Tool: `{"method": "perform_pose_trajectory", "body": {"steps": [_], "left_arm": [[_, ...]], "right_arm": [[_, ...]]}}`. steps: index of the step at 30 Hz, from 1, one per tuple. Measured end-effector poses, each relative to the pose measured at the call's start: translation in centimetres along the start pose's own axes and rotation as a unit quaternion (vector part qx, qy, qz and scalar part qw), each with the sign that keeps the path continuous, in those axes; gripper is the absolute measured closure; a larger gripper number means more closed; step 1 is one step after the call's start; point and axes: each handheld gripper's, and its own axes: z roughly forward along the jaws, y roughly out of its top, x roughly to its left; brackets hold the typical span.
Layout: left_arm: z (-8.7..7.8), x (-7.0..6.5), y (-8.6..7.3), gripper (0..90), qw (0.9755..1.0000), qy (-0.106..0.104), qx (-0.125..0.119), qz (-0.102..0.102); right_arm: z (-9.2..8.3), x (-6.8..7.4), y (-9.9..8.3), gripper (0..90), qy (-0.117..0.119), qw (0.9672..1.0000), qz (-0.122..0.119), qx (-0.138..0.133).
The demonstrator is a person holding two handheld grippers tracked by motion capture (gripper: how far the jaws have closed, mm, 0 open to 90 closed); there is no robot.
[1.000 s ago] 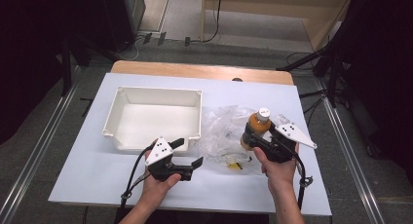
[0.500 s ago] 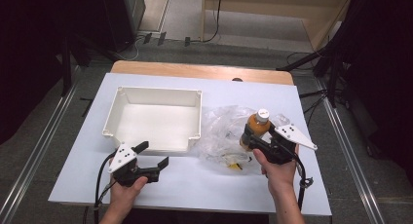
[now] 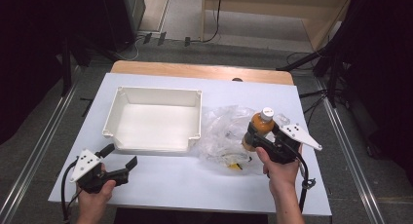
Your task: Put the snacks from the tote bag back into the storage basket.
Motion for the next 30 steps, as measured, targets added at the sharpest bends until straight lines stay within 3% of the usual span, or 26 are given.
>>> {"method": "perform_pose_trajectory", "body": {"steps": [4,9,12,18,30], "left_arm": [[-0.2,0.9,-0.2,9.0,0.9999,0.012,0.001,0.0],[-0.1,1.2,-0.3,9.0,0.9999,0.009,0.005,0.002],[-0.1,1.4,-0.3,9.1,0.9999,0.01,0.003,-0.002],[-0.5,1.6,-0.3,9.0,0.9996,0.026,-0.002,-0.004],[-0.4,2.2,-0.8,9.0,0.9995,0.029,0.0,-0.014]], "right_arm": [[0.4,0.5,0.6,30.9,-0.014,0.9999,-0.007,-0.001],[0.8,1.2,1.3,30.9,-0.015,0.9999,-0.006,-0.004],[1.1,1.9,1.9,30.9,-0.017,0.9997,-0.017,-0.003],[1.0,3.2,2.9,30.9,-0.006,0.9996,-0.024,-0.013],[2.1,5.1,3.9,30.8,0.009,0.9992,-0.035,-0.014]]}}
